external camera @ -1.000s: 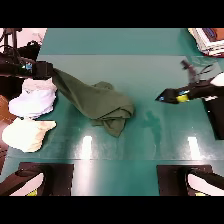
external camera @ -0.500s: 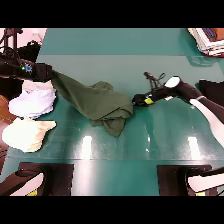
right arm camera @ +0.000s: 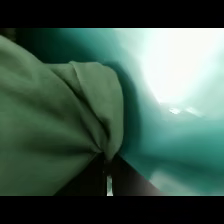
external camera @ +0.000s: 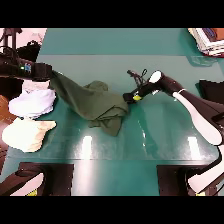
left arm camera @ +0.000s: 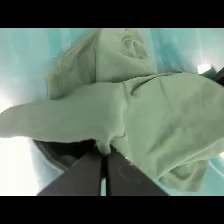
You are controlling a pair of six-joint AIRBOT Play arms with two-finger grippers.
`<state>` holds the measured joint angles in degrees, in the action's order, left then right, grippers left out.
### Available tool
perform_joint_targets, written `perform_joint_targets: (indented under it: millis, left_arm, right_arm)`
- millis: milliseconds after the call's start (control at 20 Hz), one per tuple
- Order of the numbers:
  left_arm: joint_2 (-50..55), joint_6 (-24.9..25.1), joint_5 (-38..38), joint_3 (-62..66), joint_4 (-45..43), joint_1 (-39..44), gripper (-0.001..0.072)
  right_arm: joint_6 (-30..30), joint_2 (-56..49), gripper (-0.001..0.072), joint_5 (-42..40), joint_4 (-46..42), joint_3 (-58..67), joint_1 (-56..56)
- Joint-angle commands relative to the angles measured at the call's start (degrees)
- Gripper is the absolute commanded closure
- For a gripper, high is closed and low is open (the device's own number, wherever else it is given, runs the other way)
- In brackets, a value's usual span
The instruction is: Fold the shirts.
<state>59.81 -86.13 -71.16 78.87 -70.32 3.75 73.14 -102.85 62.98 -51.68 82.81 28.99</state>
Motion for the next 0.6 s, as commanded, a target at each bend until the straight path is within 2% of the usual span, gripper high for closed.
perform_joint_targets:
  millis: [0, 150, 550]
  left_arm:
    - [-0.1, 0.0, 0.0, 4.7, -0.1, 0.0, 0.0686]
    - [-0.1, 0.0, -0.7, 14.6, 0.0, 0.0, 0.0685]
    - [-0.1, 0.0, -3.5, 35.3, 5.0, 0.0, 0.0685]
  right_arm:
    - [2.6, 5.6, 0.0694, 1.4, -8.2, 3.8, -3.4]
    - [2.6, 14.8, 0.0695, 5.1, -11.4, 7.5, -9.6]
    - [2.6, 35.6, 0.0695, 9.2, -11.5, 16.5, -19.9]
